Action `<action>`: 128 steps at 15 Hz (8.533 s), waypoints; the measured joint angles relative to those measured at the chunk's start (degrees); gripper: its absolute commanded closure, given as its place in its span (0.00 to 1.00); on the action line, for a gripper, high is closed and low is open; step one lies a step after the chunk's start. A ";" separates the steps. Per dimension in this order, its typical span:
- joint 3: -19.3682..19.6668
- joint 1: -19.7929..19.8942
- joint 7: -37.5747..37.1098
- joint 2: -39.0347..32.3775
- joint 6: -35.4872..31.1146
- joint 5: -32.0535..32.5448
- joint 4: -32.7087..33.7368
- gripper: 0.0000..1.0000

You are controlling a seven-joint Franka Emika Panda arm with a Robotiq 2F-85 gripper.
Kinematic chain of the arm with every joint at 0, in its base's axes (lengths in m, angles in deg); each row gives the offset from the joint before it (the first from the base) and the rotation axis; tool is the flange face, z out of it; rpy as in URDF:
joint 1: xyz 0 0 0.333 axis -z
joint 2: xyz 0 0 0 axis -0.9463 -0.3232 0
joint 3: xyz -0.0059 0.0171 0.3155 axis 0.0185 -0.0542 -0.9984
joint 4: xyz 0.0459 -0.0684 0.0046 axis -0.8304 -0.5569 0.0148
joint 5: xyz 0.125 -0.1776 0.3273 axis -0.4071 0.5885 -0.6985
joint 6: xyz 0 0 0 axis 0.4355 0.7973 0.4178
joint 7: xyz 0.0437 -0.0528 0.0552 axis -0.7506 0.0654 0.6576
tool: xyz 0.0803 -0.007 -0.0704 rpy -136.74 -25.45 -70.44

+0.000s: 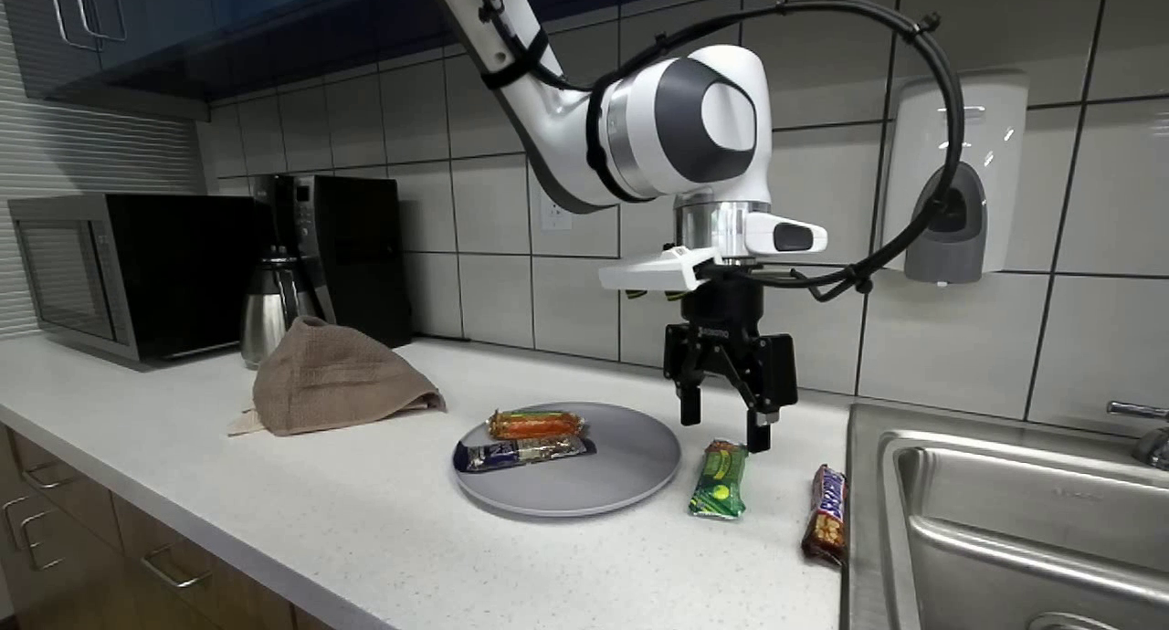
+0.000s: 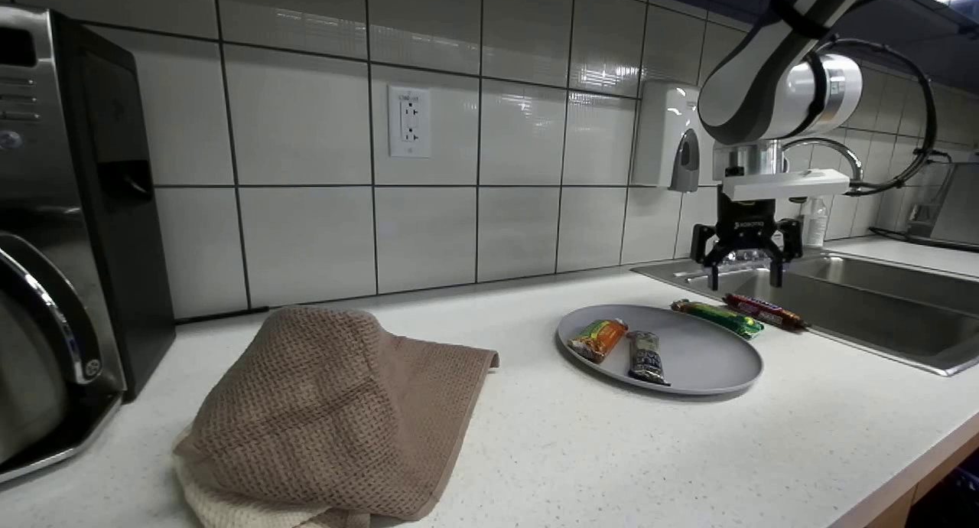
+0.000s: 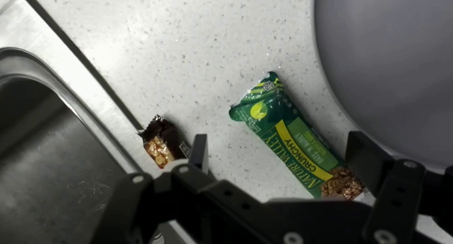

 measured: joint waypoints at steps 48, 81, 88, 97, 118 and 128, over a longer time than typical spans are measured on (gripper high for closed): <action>-1.60 2.12 21.99 -11.77 10.39 -1.73 12.92 0.00; -3.02 3.05 24.09 -11.78 11.86 -1.75 15.34 0.83; -3.83 2.96 24.24 -9.23 11.85 -1.75 13.65 0.83; -5.69 0.90 23.91 -5.98 11.72 -1.76 9.11 0.83; -8.40 -4.58 17.55 -5.68 11.71 -2.08 6.12 0.25; -8.13 -4.42 17.34 -5.30 11.69 -2.20 6.13 0.00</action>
